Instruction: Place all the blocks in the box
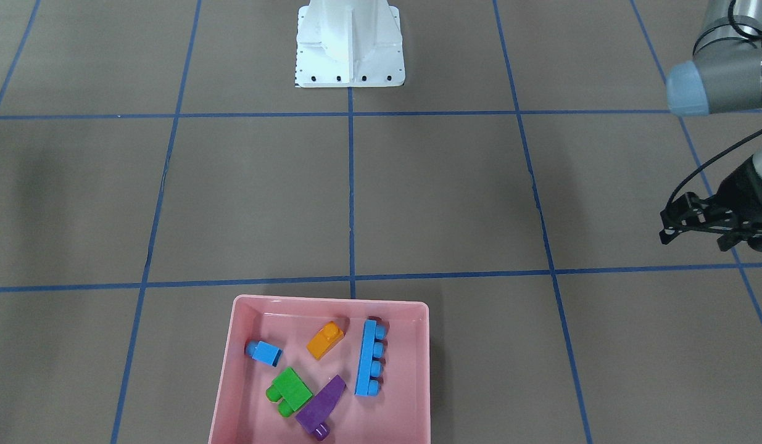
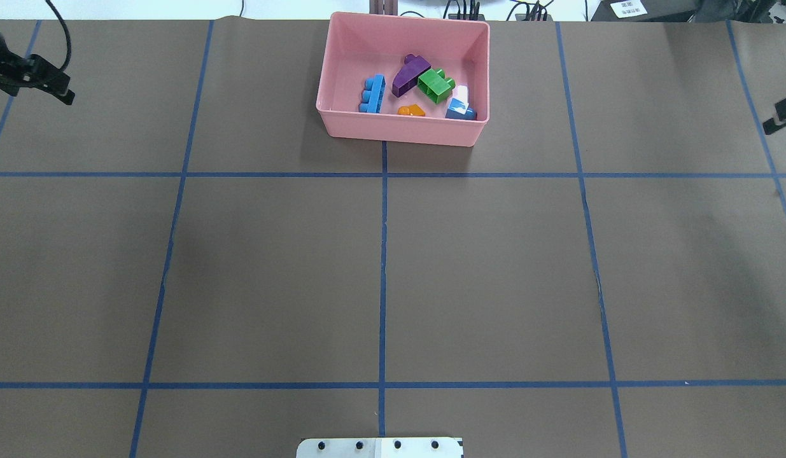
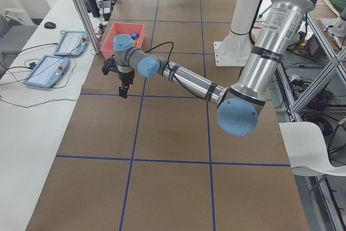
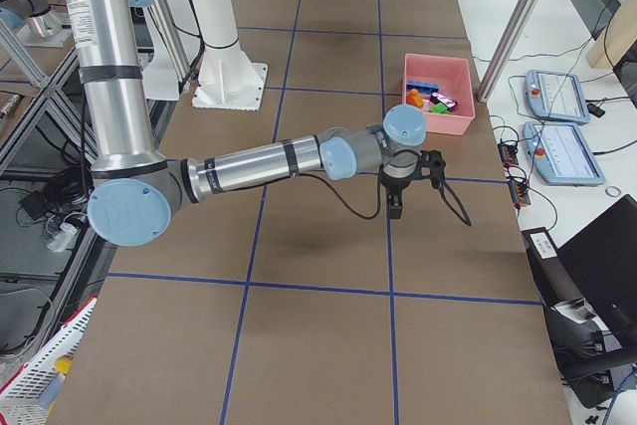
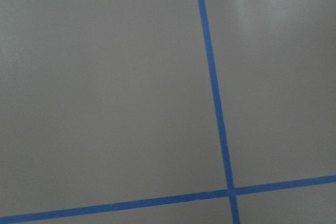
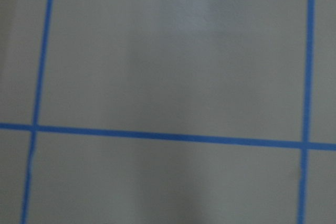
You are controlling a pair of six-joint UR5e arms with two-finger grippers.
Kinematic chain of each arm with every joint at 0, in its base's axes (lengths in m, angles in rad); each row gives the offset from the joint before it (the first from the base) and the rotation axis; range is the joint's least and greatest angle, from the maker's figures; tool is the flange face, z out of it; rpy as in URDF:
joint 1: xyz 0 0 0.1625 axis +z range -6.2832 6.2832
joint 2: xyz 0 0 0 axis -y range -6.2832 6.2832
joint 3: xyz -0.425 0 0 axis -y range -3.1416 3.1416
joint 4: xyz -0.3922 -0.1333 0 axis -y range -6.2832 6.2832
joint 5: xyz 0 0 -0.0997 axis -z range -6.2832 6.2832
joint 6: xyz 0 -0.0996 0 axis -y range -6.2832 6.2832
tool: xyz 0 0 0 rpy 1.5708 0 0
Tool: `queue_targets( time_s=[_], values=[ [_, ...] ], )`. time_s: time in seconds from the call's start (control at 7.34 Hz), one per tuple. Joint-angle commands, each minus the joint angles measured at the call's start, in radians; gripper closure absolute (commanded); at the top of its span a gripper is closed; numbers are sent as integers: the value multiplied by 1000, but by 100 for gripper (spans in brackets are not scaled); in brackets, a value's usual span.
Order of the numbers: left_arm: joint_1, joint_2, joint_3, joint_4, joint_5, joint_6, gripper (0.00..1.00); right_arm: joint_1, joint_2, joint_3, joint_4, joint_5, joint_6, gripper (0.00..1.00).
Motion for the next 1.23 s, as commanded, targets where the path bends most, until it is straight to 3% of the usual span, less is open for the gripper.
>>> queue_targets(
  time_s=[0.0,0.41,1.09],
  values=[
    [-120,117,0,2,-43,217,0,103,-151,0,1,0,-292,0],
    [-165,253,-20,2,-68,279,0,114,-153,8,1,-89,-299,0],
    [-200,323,-50,5,-67,306,0,117,-175,8,4,-79,-284,0]
  ],
)
